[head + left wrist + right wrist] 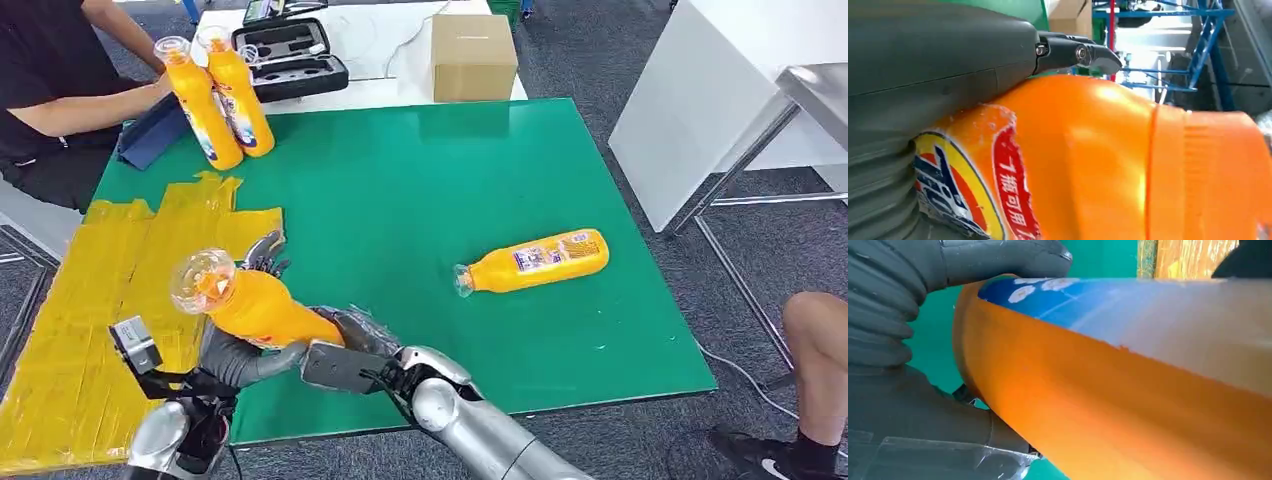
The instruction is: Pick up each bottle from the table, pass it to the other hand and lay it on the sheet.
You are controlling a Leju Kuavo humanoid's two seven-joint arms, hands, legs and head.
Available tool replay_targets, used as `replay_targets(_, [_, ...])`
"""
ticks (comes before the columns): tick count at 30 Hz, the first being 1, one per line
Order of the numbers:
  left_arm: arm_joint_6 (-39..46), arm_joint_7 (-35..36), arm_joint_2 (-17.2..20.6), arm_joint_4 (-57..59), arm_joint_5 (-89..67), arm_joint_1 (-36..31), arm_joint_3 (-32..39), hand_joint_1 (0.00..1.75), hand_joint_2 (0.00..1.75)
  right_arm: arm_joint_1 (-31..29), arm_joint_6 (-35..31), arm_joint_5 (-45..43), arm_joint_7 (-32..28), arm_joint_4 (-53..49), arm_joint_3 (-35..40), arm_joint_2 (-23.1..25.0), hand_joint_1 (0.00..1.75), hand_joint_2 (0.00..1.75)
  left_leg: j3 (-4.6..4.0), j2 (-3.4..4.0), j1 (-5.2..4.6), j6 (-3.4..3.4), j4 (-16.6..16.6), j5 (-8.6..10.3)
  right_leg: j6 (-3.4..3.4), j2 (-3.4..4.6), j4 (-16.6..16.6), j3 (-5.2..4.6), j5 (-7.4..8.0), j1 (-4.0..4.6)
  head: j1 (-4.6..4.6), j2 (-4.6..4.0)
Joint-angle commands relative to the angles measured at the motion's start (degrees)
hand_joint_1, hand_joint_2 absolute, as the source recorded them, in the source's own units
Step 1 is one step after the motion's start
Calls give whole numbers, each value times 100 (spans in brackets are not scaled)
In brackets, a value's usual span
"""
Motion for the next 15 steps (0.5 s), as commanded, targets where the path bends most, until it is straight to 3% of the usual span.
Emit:
replay_targets(1, [95,76,-62,525,-225,-476,-290,0,175,-72,39,109,50,482,696,59,175,175,23,-13,5,-7,-5,-3,-10,-23,-6,28,-6,8,4,0])
replay_targets(5, [93,117,4,722,-599,-633,-366,0,175,-96,23,114,66,569,692,92,175,175,17,-17,5,-6,-4,-1,-9,-24,-5,22,-6,7,0,0])
replay_targets(6, [51,101,41,849,-690,-698,-389,16,175,-124,33,112,71,605,701,101,175,175,21,-17,4,-6,-5,-2,-10,-25,-4,25,-7,6,2,0])
replay_targets(7, [1,18,27,881,-642,-699,-350,175,175,-140,47,106,71,618,704,105,175,175,31,-16,5,-8,-6,-5,-12,-27,-4,34,-10,8,2,0])
replay_targets(15, [-210,-178,2,899,-615,-668,-271,175,175,-166,72,79,71,683,701,72,175,175,19,-10,5,-5,-2,-3,-8,-20,-2,22,-6,6,2,0])
